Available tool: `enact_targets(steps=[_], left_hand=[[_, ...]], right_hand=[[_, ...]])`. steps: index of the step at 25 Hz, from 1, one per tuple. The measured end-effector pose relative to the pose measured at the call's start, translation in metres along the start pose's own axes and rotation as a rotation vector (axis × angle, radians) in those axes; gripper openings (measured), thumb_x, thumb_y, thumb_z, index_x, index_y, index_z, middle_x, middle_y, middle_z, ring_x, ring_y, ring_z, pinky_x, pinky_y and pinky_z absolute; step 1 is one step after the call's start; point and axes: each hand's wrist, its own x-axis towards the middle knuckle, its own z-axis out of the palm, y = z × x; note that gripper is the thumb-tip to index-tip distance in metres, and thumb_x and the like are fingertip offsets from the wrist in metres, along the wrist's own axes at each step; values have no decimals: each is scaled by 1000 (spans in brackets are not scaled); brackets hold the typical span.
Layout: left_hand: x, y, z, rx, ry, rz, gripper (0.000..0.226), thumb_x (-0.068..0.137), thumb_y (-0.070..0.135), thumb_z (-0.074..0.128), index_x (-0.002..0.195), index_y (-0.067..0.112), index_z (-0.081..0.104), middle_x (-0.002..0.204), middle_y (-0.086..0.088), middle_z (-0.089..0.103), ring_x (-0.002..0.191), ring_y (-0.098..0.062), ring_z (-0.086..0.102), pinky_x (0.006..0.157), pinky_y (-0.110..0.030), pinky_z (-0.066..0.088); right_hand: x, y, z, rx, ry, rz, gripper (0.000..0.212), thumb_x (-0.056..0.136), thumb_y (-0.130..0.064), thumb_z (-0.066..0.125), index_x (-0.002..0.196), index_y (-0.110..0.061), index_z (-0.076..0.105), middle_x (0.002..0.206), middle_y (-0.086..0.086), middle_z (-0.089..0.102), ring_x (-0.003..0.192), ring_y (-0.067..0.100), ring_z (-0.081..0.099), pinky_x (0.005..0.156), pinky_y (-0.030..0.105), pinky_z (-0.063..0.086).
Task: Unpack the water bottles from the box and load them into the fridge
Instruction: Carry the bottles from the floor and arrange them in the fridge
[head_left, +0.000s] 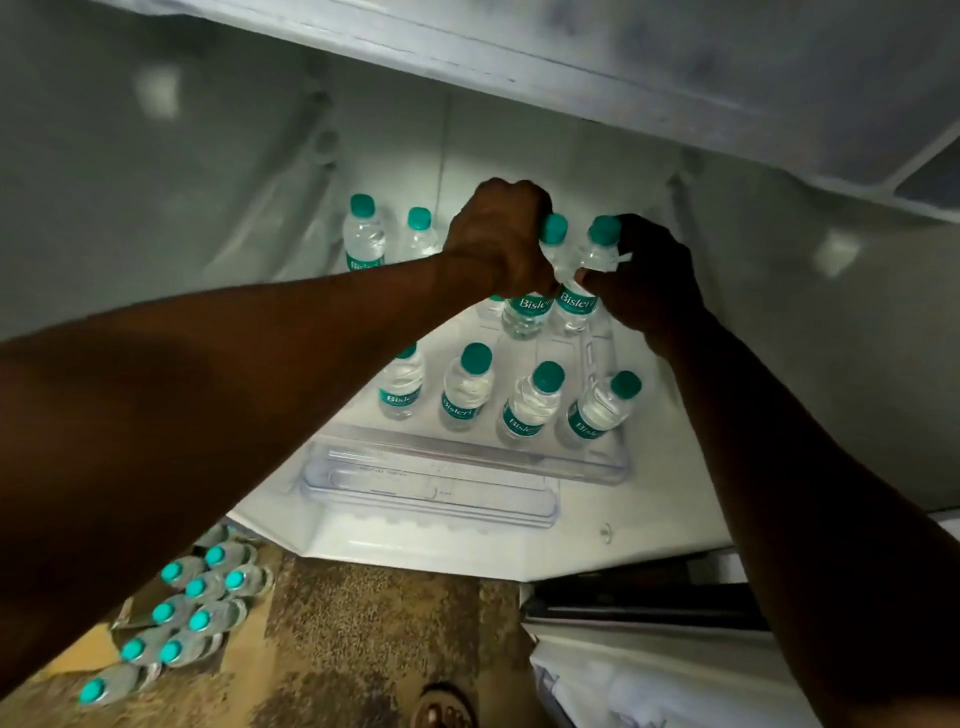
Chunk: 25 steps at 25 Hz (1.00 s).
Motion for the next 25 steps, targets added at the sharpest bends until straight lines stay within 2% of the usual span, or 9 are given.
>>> enact_targets(steps=[3, 6, 9, 18, 25], left_hand=[[14, 6, 25, 33, -85, -28, 77, 63, 41, 92, 128, 16, 58, 126, -6, 60, 119, -24, 56, 94, -30, 46], [22, 7, 42, 55, -146, -48, 78, 64, 37, 93, 129, 15, 57, 128, -7, 61, 119, -25, 56, 100, -33, 46], [29, 11, 54, 85, -187, -27, 74, 65, 33, 93, 127, 13, 58, 126, -8, 62, 116, -25, 58, 101, -35, 47], [40, 13, 80, 89, -191, 30, 53, 72, 24, 89, 115, 13, 60, 120, -8, 60, 114, -23, 55, 97, -30, 45], [39, 16, 85, 73, -197, 41, 56, 75, 21, 86, 123, 13, 58, 127, -8, 59, 120, -24, 53, 103, -30, 43]], right_hand=[[15, 19, 15, -74, -44, 11, 53, 82, -27, 80, 129, -12, 60, 127, 6, 67, 115, 26, 63, 100, 30, 45], [25, 31, 28, -125, -69, 30, 52, 80, -28, 80, 125, -16, 57, 121, 6, 68, 108, 27, 65, 92, 32, 50], [30, 37, 39, -167, -74, 56, 49, 80, -22, 80, 122, -17, 55, 119, 7, 67, 108, 30, 64, 90, 35, 52], [35, 48, 56, -195, -128, 187, 57, 85, -13, 78, 132, -12, 47, 131, 10, 61, 121, 29, 58, 99, 32, 49], [43, 56, 61, -278, -135, 162, 54, 88, -9, 74, 135, -11, 47, 135, 11, 59, 124, 29, 55, 103, 34, 47]])
